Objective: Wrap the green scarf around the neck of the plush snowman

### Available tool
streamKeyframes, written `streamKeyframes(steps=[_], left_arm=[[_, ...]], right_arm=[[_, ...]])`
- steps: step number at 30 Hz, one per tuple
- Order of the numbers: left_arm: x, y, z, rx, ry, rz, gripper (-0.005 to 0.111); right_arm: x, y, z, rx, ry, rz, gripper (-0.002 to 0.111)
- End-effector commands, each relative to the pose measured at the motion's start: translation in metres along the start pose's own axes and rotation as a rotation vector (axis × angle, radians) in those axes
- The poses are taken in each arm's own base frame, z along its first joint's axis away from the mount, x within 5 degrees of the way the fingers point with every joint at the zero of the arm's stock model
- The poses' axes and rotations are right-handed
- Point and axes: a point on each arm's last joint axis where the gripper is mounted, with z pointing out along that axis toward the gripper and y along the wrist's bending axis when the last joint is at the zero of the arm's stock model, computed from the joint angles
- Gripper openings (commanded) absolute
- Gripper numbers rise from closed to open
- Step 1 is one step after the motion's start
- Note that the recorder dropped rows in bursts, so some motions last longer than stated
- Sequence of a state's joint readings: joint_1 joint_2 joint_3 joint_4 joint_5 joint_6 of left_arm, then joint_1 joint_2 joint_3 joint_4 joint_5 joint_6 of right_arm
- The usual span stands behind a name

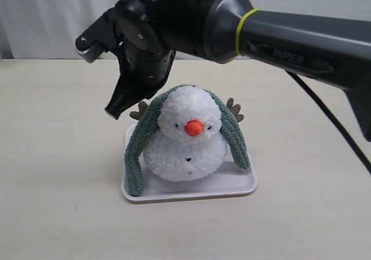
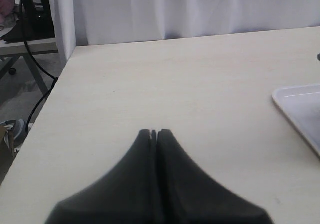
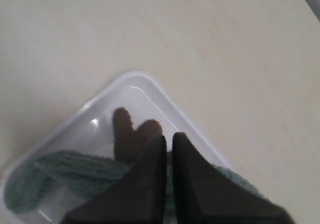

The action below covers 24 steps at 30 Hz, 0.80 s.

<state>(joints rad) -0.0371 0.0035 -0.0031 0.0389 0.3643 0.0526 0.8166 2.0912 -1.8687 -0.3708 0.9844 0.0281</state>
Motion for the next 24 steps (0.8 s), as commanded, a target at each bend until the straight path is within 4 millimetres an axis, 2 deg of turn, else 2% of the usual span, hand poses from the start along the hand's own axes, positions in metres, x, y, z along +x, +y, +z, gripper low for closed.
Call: streamKeyframes(steps=[1,5,14,24], left_arm=[[0.000,0.000,0.000,-0.001,-0.010,-0.003,0.000],[0.000,0.000,0.000,-0.001,-0.010,-0.003,0.000],[0.000,0.000,0.000,-0.001,-0.010,-0.003,0.000],[0.000,0.000,0.000,-0.001,-0.010,-0.003,0.000]], right_arm=[[0.004,-0.007,0.012,0.124,0.051,0.006,0.012],[0.004,-0.008,0.012,0.127,0.054,0.004,0.019],[0.014,0.003,0.010,-0.001,0.159,-0.064,0.019],[0.014,-0.001,-0.003,-0.006,0.161,-0.052,0.019]])
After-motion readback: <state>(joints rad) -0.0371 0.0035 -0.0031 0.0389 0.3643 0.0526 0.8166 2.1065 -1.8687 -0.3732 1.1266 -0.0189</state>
